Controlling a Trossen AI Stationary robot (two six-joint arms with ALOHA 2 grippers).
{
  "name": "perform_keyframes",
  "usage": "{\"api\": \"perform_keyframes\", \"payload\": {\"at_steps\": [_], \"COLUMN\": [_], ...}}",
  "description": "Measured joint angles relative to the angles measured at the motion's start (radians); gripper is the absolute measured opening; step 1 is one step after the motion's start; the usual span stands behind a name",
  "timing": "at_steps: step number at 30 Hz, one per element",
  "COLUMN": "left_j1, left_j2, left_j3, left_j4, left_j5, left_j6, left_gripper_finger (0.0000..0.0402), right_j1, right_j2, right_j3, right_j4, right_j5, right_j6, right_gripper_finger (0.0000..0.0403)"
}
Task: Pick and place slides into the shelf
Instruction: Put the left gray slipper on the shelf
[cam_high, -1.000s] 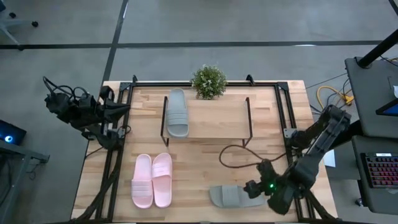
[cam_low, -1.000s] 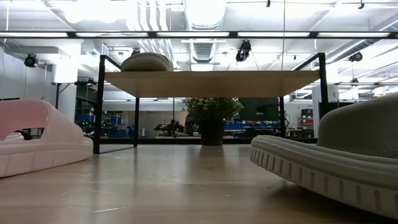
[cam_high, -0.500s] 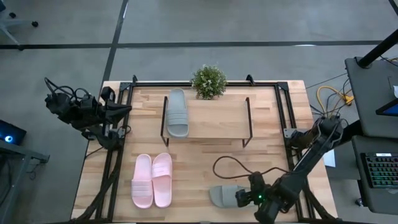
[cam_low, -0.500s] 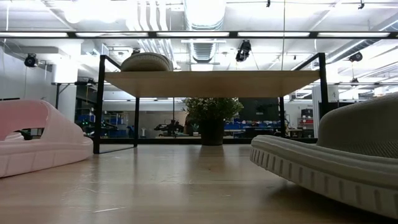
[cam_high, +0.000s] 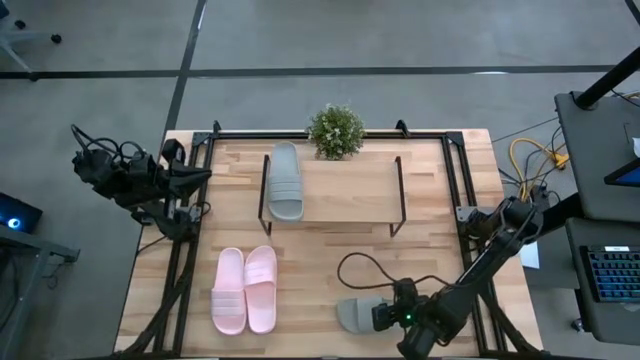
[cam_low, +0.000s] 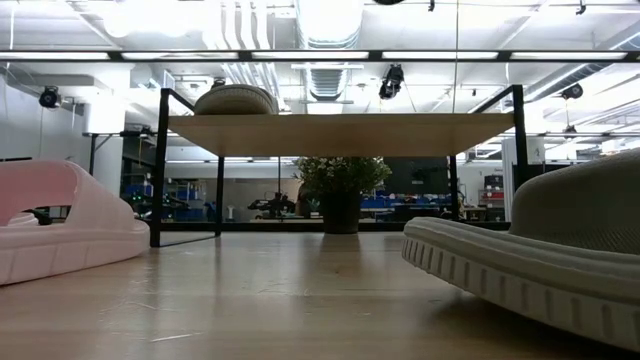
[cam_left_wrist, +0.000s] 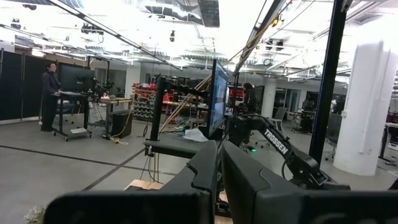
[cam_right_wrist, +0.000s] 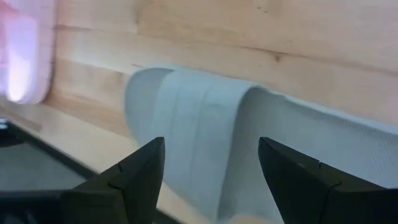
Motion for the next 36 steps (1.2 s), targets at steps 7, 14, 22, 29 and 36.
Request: {"api": "perform_keyframes", "payload": {"at_steps": [7, 14, 22, 29, 36], "left_j1": [0.0, 0.0, 0.0, 0.0, 0.0], "left_j2": [-0.003, -0.01, -0.014, -0.016, -0.016], "left_j3": [0.0, 0.0, 0.0, 0.0, 0.0], "left_j4": [0.001, 0.003, 0.004, 0.006, 0.003], "left_j5": [0.0, -0.002, -0.003, -0.003, -0.003], "left_j6": [0.0, 0.001, 0.001, 0.002, 0.002], "left_gripper_finger": [0.001, 0.001, 0.001, 0.001, 0.001], "right_j1": [-0.011, -0.02, -0.027, -0.03, -0.03], "right_j2": [0.053, 0.071, 0.076, 0.073, 0.066], "right_j3": [-0.004, -0.005, -0.006, -0.006, 0.0], "right_j4": [0.073, 0.134, 0.152, 0.15, 0.155], "right_j5": [0.0, 0.024, 0.023, -0.011, -0.03], "right_j6": [0.0, -0.001, -0.008, -0.035, -0.072], "right_gripper_finger": [0.0249, 0.0246, 0.0201, 0.0119, 0.0026]}}
